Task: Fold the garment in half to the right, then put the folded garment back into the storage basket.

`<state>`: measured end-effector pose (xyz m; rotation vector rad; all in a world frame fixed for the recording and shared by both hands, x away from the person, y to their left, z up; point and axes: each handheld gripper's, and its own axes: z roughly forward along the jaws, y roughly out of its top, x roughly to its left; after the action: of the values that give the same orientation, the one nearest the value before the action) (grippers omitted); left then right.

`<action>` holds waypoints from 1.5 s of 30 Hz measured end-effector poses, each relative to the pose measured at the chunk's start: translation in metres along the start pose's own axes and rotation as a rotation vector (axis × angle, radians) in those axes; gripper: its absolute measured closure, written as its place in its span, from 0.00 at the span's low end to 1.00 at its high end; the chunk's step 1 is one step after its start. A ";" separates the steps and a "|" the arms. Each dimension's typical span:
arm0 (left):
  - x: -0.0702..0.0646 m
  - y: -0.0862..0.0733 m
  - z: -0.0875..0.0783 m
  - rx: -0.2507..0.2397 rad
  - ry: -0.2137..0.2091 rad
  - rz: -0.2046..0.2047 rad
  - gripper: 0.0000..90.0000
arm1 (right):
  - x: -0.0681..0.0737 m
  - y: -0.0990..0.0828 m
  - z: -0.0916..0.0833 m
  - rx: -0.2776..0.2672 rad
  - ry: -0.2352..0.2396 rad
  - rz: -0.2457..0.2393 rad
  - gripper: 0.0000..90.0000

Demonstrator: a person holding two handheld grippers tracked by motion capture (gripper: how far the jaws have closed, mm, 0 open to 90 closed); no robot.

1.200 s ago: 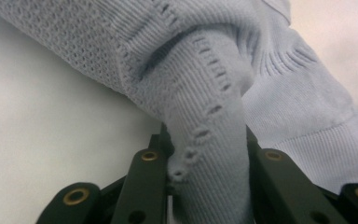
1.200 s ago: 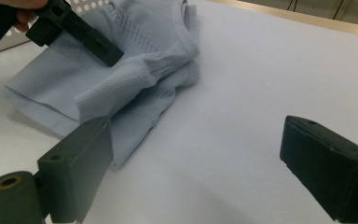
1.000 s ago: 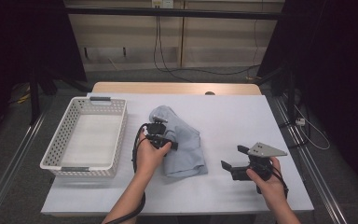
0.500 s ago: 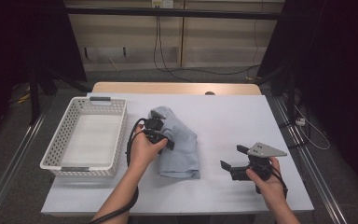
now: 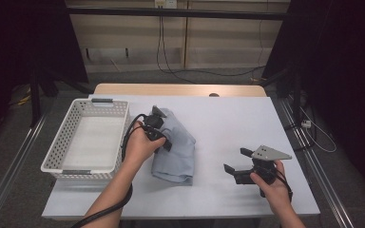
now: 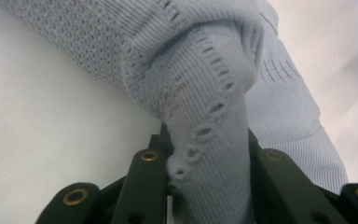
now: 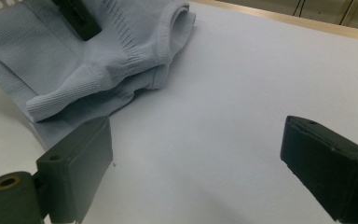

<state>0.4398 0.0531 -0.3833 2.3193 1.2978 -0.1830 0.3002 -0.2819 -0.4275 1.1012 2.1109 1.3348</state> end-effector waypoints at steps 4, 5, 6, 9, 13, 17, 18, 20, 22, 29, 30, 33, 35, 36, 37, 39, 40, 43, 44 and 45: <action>-0.001 0.004 -0.004 0.024 0.014 0.010 0.81 | 0.000 0.000 0.000 -0.003 0.002 -0.003 0.10; -0.002 0.005 -0.005 0.030 0.022 0.015 0.81 | 0.000 0.001 0.000 -0.003 0.002 -0.003 0.10; -0.003 0.005 -0.005 0.035 0.024 0.015 0.81 | 0.000 0.001 0.000 -0.004 0.002 -0.003 0.10; -0.003 0.007 -0.009 0.046 0.029 0.024 0.82 | 0.000 0.001 0.000 -0.004 0.001 -0.002 0.10; -0.003 0.009 -0.012 0.062 0.041 0.039 0.81 | 0.001 0.001 0.001 -0.003 0.003 -0.005 0.10; -0.003 0.012 -0.018 0.071 0.055 0.052 0.81 | 0.001 0.002 0.002 -0.006 0.004 -0.006 0.10; -0.003 0.013 -0.019 0.071 0.055 0.053 0.82 | 0.001 0.003 0.002 -0.009 0.005 -0.005 0.10; -0.004 0.014 -0.023 0.076 0.062 0.059 0.82 | 0.001 0.002 0.003 -0.003 0.005 -0.006 0.10; -0.004 0.014 -0.024 0.075 0.066 0.062 0.82 | 0.001 0.002 0.002 -0.004 0.005 -0.004 0.10; -0.003 0.015 -0.029 0.099 0.082 0.083 0.81 | 0.001 0.003 0.002 -0.005 0.005 -0.006 0.10; -0.004 0.016 -0.029 0.099 0.081 0.085 0.82 | 0.001 0.003 0.002 -0.005 0.004 -0.005 0.10; -0.005 0.017 -0.033 0.097 0.082 0.089 0.81 | 0.002 0.004 0.002 -0.009 0.007 -0.008 0.10; -0.006 0.018 -0.034 0.100 0.082 0.091 0.81 | 0.001 0.003 0.002 -0.008 0.005 -0.008 0.10; -0.006 0.018 -0.035 0.101 0.083 0.095 0.81 | 0.001 0.003 0.001 -0.008 0.005 -0.008 0.10; -0.006 0.019 -0.035 0.102 0.086 0.099 0.81 | 0.001 0.003 0.001 -0.009 0.002 -0.007 0.10; -0.008 0.020 -0.037 0.104 0.090 0.103 0.82 | 0.001 0.004 0.001 -0.010 0.003 -0.004 0.10; -0.008 0.021 -0.038 0.105 0.092 0.105 0.81 | 0.001 0.004 0.001 -0.011 0.004 -0.006 0.10; -0.009 0.024 -0.042 0.107 0.107 0.123 0.81 | 0.001 0.004 0.003 -0.010 0.006 -0.008 0.10; -0.009 0.025 -0.043 0.105 0.110 0.124 0.81 | 0.001 0.004 0.003 -0.007 0.008 -0.011 0.10; -0.009 0.025 -0.044 0.103 0.117 0.128 0.81 | 0.001 0.004 0.004 -0.006 0.009 -0.010 0.10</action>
<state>0.4508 0.0554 -0.3328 2.5249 1.2150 -0.0750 0.3037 -0.2781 -0.4254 1.0831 2.1145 1.3426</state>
